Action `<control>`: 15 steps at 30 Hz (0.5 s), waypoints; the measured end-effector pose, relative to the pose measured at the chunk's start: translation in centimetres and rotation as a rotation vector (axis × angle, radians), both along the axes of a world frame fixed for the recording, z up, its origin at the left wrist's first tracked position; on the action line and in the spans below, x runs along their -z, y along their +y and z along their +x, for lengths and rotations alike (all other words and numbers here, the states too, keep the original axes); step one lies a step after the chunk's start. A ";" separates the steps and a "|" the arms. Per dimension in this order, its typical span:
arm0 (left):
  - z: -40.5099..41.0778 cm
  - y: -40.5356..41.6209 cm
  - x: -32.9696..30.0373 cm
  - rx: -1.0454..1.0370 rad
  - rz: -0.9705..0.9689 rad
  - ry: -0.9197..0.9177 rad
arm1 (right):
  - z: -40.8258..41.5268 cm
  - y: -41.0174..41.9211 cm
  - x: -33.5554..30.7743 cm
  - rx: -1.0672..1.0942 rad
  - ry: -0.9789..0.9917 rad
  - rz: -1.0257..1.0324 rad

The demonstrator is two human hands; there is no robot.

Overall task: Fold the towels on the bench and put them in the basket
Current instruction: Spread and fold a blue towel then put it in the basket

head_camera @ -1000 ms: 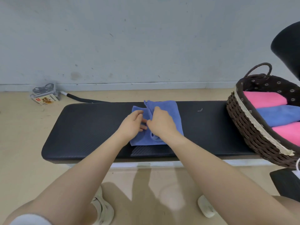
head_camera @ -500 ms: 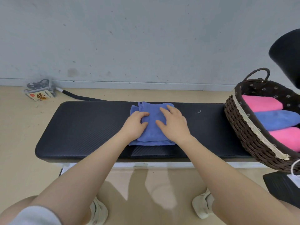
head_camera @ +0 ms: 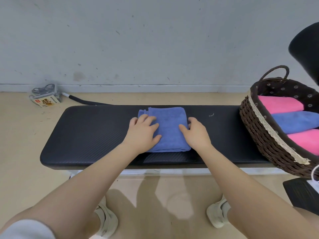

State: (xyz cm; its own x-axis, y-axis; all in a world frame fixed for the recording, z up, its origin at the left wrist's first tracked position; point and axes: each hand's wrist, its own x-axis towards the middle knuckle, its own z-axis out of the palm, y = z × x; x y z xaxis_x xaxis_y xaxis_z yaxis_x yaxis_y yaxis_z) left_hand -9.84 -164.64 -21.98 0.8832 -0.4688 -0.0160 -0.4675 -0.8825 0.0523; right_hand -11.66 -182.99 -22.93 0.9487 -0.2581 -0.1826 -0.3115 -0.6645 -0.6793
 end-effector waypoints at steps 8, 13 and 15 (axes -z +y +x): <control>1.2 0.8 -0.6 0.075 0.073 0.255 | 0.3 1.0 -0.9 -0.035 0.214 0.300; 1.0 -2.5 -0.2 0.006 -0.123 0.319 | 1.8 -0.6 -3.1 -0.061 0.158 0.034; 0.9 -4.2 -0.4 -0.022 -0.194 0.361 | 2.0 -1.1 -3.8 -0.080 0.134 -0.085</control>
